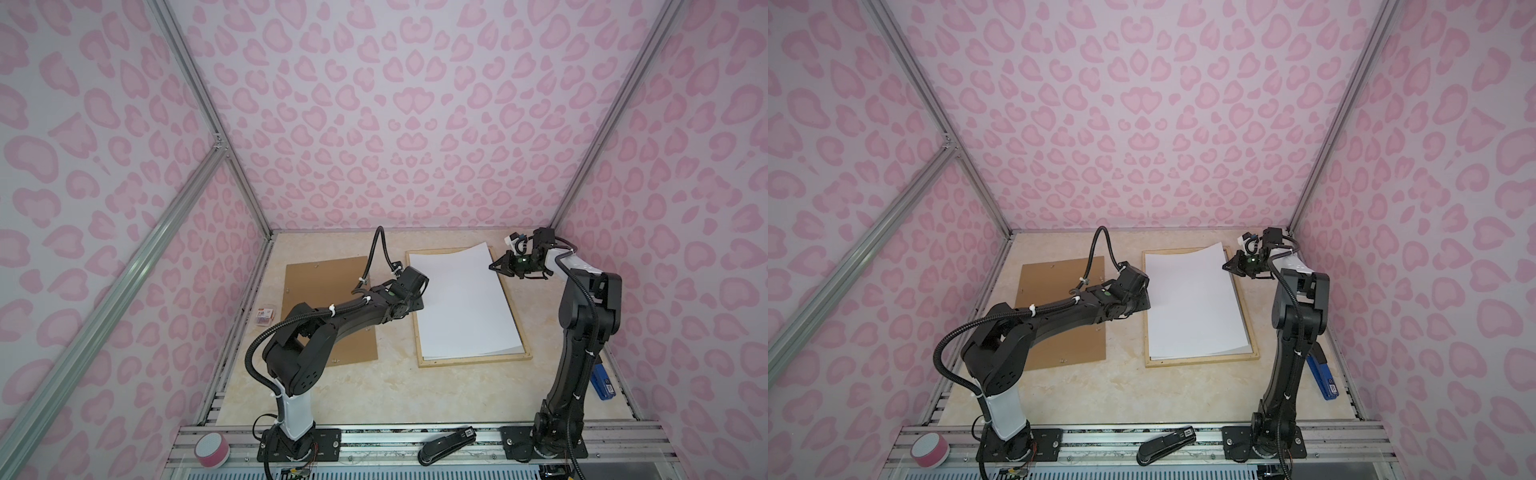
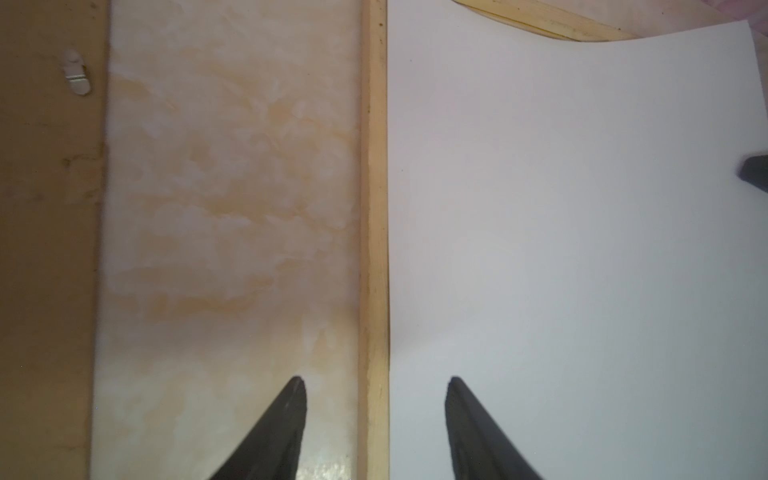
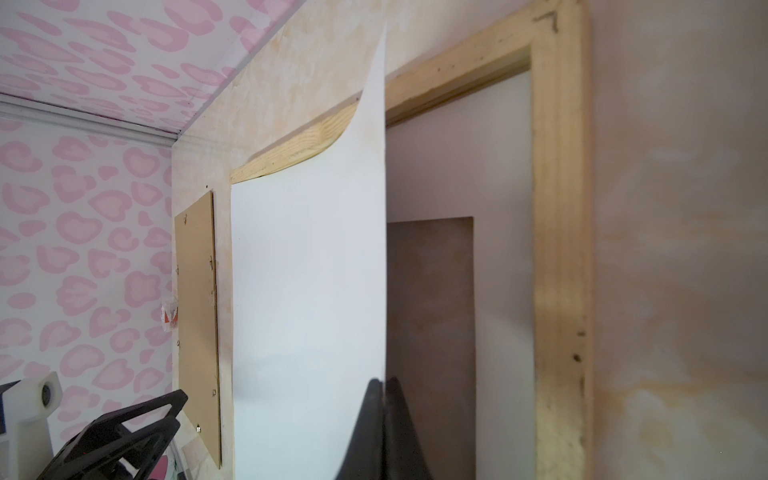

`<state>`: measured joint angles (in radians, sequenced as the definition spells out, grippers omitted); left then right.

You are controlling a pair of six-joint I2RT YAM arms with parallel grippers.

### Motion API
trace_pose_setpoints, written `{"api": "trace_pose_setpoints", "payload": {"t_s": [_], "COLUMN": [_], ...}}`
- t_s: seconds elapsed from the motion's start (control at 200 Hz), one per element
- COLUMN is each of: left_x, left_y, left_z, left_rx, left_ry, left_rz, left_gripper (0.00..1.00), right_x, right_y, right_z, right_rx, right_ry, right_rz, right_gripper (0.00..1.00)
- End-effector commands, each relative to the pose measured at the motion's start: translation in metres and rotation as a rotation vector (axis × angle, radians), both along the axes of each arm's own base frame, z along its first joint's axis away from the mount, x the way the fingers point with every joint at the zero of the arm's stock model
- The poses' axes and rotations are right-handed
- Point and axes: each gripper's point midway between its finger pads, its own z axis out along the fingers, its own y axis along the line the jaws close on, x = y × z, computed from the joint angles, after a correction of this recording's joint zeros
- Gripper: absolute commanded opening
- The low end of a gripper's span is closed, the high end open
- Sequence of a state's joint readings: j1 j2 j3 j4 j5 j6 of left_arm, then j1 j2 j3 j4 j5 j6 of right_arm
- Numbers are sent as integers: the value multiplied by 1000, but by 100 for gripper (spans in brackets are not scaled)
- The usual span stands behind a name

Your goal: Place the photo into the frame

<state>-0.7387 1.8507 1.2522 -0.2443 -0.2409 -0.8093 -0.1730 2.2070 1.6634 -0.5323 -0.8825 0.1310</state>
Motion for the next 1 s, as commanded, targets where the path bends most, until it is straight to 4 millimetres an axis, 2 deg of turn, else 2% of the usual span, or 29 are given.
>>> {"api": "trace_pose_setpoints", "payload": {"t_s": [0.0,0.18,0.325,0.994], "left_x": [2,5,4,5], "left_y": [22,51,63,62], "left_z": [3,8,11,9], "left_rx": [48,69,79,71], "left_ry": [-10,-21,-26,-18], "left_rz": [40,98,116,114], "left_gripper": [57,57,57,57], "right_x": [-2,0,1,-8], "right_y": [-2,-2,-2,-3], "right_z": [-3,-2,-2,-7], "right_rx": [-11,-16,-16,-17], "right_ry": [12,9,12,26], "right_rz": [2,7,15,-3], "right_gripper": [0,0,0,0]}}
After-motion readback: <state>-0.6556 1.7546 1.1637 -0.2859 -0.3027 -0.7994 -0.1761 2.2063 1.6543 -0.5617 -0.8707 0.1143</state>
